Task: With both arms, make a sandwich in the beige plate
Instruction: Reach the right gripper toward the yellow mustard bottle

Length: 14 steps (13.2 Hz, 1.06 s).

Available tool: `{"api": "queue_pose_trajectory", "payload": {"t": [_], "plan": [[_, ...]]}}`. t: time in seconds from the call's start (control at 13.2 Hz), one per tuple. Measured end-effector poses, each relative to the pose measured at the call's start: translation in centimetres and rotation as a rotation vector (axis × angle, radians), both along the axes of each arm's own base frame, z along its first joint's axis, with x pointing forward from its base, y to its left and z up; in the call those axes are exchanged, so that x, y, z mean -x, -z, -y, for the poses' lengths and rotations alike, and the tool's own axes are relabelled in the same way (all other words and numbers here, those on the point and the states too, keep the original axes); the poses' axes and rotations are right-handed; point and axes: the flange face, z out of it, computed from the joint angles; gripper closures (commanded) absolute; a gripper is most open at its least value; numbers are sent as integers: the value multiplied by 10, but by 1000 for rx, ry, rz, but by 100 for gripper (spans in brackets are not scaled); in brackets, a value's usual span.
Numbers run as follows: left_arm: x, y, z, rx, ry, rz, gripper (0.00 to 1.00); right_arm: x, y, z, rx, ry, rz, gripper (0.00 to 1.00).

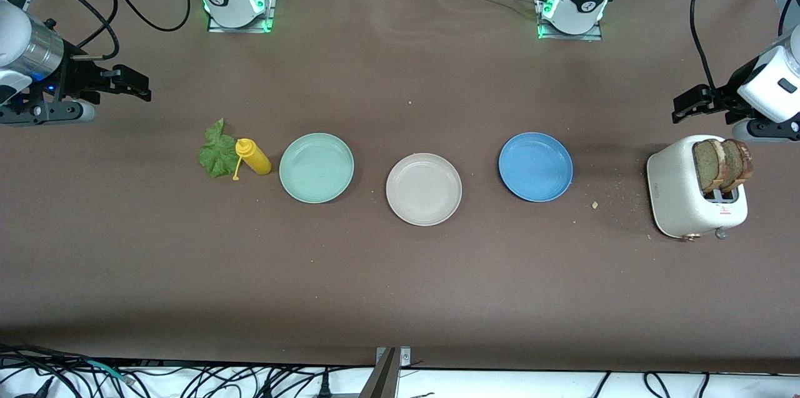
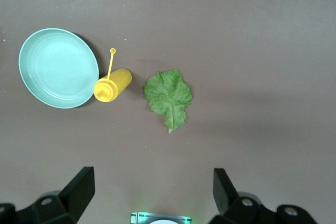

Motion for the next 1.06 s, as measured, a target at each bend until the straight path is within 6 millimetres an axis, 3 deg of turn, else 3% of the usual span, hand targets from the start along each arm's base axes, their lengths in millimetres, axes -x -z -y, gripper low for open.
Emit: {"api": "queue_pose_trajectory", "payload": {"t": [0.83, 1.06], "plan": [[0, -2, 5, 0, 10, 4, 0, -1, 2, 4, -12, -69, -3, 0], [-1, -4, 6, 0, 11, 8, 0, -2, 14, 6, -51, -162, -13, 1]]}}
